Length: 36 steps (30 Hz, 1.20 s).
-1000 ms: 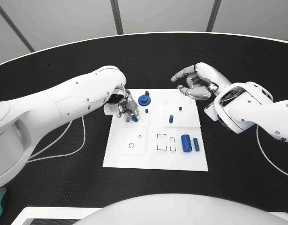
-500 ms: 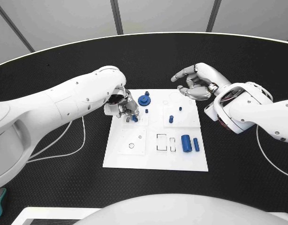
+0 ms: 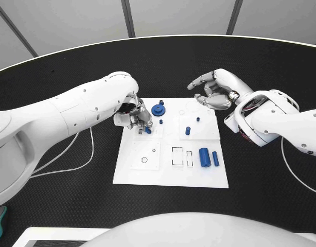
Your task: Assemble the parts on the task board
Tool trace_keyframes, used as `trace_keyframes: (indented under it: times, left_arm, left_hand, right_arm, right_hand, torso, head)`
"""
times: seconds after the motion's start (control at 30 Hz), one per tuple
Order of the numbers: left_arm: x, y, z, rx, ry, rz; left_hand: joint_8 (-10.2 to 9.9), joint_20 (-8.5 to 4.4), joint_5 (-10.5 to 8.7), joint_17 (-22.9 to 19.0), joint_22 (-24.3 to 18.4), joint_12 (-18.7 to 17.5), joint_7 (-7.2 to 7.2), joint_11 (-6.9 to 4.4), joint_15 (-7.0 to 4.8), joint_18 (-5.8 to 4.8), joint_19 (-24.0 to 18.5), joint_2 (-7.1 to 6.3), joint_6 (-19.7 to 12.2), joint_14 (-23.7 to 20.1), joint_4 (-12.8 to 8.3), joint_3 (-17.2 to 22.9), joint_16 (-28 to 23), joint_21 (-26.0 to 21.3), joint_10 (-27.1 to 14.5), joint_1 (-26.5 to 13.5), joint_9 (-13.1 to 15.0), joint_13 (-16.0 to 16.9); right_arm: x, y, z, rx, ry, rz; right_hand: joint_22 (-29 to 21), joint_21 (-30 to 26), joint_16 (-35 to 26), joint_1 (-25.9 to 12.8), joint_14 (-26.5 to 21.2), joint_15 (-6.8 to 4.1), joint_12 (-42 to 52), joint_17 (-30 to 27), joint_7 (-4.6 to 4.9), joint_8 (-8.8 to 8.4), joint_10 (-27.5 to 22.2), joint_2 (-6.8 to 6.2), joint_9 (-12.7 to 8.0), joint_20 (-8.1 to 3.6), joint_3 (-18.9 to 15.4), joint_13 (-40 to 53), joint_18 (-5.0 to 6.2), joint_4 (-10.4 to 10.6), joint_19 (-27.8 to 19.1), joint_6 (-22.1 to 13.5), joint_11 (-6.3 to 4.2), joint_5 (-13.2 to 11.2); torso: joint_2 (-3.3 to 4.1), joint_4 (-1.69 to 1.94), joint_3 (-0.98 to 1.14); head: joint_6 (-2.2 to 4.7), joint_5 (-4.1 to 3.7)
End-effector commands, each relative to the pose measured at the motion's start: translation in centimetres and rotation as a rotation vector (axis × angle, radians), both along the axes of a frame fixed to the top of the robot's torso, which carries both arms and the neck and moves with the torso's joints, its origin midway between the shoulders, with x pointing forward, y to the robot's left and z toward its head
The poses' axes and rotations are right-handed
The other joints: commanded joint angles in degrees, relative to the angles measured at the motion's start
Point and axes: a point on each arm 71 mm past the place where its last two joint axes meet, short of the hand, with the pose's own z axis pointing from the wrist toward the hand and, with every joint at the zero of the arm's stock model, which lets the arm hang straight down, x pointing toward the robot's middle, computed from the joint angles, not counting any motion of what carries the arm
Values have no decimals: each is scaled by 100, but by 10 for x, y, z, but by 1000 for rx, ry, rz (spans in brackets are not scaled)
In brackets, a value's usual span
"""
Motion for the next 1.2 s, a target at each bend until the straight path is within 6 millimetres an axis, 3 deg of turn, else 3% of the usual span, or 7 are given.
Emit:
trace_keyframes:
  times: [0.03,0.27,0.7,1.2]
  left_arm:
    - [-1,3,-1,39,10,13]
    - [-1,2,-1,39,12,10]
    - [-1,0,-1,40,12,5]
    - [-1,-2,-1,47,9,-1]
  left_hand:
    - [12,-13,-2,809,5,43,-57,-55,-37,-8,13,19,37,408,-21,-29,-19,6,18,101,29,14]
    - [124,-47,-1,874,30,54,-105,-103,-81,-13,25,169,56,428,-133,147,5,18,66,340,152,60]
    - [168,-54,-2,873,33,52,-108,-107,-85,-14,27,182,51,428,-156,199,5,20,75,376,204,61]
    - [198,-59,-5,826,16,57,-108,-101,-81,-12,21,-103,28,412,116,-159,-11,4,68,85,336,43]
  right_arm:
    - [0,0,0,0,0,0]
    - [0,0,0,0,0,0]
    - [0,0,0,-1,1,0]
    - [0,0,0,0,1,0]
  right_hand:
    - [786,-39,-9,9,440,35,-39,838,0,-35,-39,-44,-6,37,13,423,64,-29,217,41,10,14]
    - [786,-39,-9,9,440,35,-39,838,0,-35,-39,-44,-6,37,13,423,64,-29,217,41,10,14]
    - [782,-46,-12,2,439,35,-47,835,-1,-43,-45,-47,-10,37,15,414,66,-34,214,44,10,14]
    - [782,-46,-12,2,439,35,-47,835,-1,-43,-45,-47,-10,37,15,414,66,-34,214,44,10,14]
  torso:
    - [3,-2,-1]
    - [2,0,2]
    - [-1,0,2]
    - [5,0,1]
  head:
    - [-7,-2]
    - [-6,-6]
    - [-14,-12]
    - [-15,-27]
